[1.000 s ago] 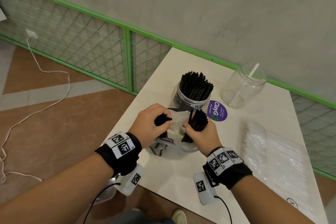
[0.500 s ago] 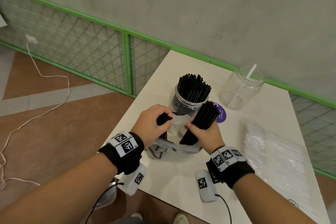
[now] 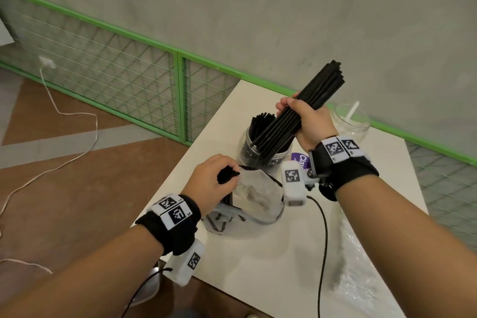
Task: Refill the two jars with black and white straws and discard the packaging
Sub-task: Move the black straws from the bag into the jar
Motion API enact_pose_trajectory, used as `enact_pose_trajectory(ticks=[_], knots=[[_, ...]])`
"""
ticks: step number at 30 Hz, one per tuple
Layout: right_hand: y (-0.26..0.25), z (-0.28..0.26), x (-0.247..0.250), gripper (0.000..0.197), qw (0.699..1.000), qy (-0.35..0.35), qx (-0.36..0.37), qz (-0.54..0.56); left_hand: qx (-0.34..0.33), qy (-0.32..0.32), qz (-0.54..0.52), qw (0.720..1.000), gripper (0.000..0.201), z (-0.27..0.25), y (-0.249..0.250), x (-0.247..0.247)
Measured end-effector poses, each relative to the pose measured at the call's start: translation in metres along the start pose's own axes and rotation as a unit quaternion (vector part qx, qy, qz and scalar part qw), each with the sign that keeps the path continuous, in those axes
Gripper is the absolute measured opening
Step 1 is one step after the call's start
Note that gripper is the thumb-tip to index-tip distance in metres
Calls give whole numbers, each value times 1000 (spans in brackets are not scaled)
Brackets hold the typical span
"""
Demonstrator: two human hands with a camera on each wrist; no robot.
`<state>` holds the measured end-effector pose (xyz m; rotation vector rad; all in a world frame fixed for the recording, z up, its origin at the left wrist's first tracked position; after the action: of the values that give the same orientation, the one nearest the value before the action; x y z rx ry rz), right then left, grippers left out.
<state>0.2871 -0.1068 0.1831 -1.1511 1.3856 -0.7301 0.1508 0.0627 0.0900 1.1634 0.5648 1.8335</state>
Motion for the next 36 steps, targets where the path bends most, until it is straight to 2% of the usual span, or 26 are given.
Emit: enact_pose_trajectory(ticks=[5, 9, 13, 16, 18, 21, 24, 26, 29, 32, 36], knots=[[0, 23, 9, 17, 997, 72, -4, 36, 1, 20, 5, 1000, 25, -4, -1, 2], [-4, 33, 13, 19, 993, 102, 48, 23, -7, 28, 10, 1000, 27, -4, -1, 3], [1, 28, 13, 14, 990, 47, 75, -106, -3, 29, 7, 1000, 26, -4, -1, 2], [18, 19, 14, 11, 978, 7, 63, -200, -4, 26, 8, 1000, 25, -4, 0, 2], [30, 16, 16, 13, 971, 9, 50, -235, -4, 24, 10, 1000, 24, -3, 0, 2], [32, 14, 16, 27, 976, 18, 32, -216, -1, 22, 9, 1000, 24, -2, 0, 2], [15, 14, 11, 45, 985, 1, 49, -166, -2, 22, 9, 1000, 25, -3, 0, 3], [6, 16, 8, 48, 981, -6, 64, -184, -4, 21, 9, 1000, 25, -3, 0, 4], [6, 19, 5, 36, 955, 2, 101, -279, -3, 19, 5, 1000, 26, -3, -2, 4], [19, 21, 1, 23, 901, -1, 150, -406, -2, 15, 1, 1000, 26, -3, -2, 3], [45, 13, -3, 21, 851, -9, 171, -497, -2, 15, -5, 1000, 27, -3, -4, 4]])
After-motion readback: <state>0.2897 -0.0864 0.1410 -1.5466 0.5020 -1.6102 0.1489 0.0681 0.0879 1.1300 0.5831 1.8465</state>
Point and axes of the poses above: each hand's wrist, its own z-axis towards the middle knuckle, its own x-axis out of the back of the hand, y = z × x, the point moved 2 cm from there along z, towards the middle knuckle, and after that the axes turned 11 degrees about -x, right-handed, at the moved point
